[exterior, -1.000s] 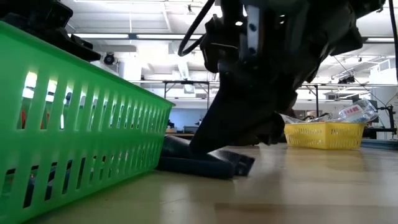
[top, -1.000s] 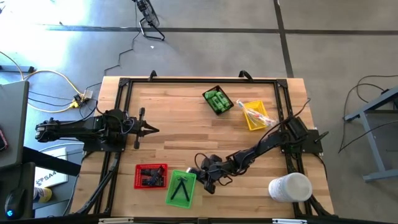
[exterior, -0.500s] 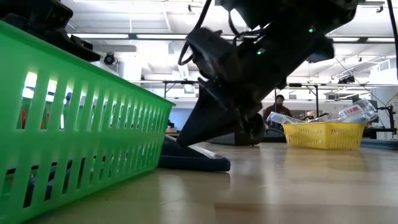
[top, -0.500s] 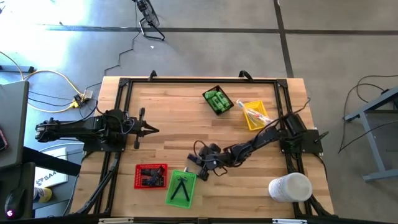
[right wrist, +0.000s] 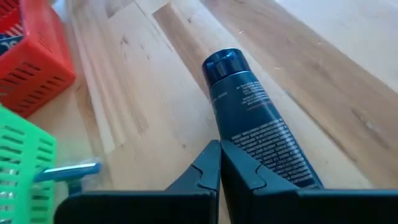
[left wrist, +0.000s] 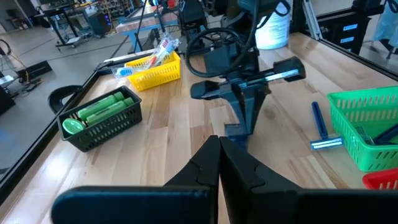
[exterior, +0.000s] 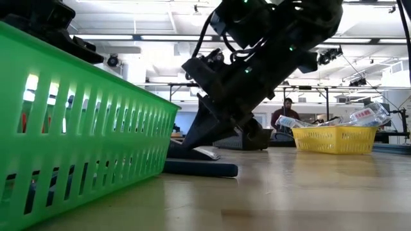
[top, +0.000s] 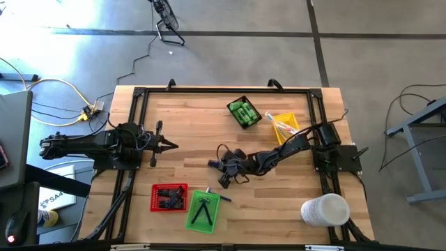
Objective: Pick & Place Travel size toiletries
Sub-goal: Put the razor into the green bin
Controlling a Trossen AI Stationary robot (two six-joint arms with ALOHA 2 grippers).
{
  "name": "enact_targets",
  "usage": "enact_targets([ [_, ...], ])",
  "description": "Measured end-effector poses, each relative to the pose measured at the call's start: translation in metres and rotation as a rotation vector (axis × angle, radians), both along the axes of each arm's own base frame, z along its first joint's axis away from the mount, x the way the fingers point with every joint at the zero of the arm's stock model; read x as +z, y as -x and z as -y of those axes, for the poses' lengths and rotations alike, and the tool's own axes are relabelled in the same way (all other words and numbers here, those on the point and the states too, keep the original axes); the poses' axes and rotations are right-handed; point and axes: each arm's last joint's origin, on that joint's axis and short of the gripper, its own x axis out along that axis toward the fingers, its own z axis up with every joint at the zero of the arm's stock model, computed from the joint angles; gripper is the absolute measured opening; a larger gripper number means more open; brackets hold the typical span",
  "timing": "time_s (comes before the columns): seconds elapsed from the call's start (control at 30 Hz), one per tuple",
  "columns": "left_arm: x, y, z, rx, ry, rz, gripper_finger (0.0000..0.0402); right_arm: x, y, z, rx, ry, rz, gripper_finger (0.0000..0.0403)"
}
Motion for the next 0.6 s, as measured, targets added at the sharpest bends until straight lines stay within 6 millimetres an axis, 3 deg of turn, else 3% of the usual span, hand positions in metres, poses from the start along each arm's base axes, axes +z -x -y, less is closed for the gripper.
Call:
enact_targets([
  [0.23, 0.0, 0.0, 0.0, 0.0, 0.0, -0.001, 0.0003, 0.004, -0.003, 0.008, 0.074, -0.014, 0.011, 0.0003],
  [0.4, 0.0, 0.0, 0.0, -0.001, 0.0, -0.001, 0.0003, 0.039, -0.001, 0.007, 0.201, 0.022, 0.112, 0.0003],
  [0.6, 0.0, 0.0, 0.0, -0.001, 0.007, 0.0, 0.0003, 0.074, 0.006, 0.025, 0.259, 0.152, 0.155, 0.0003],
])
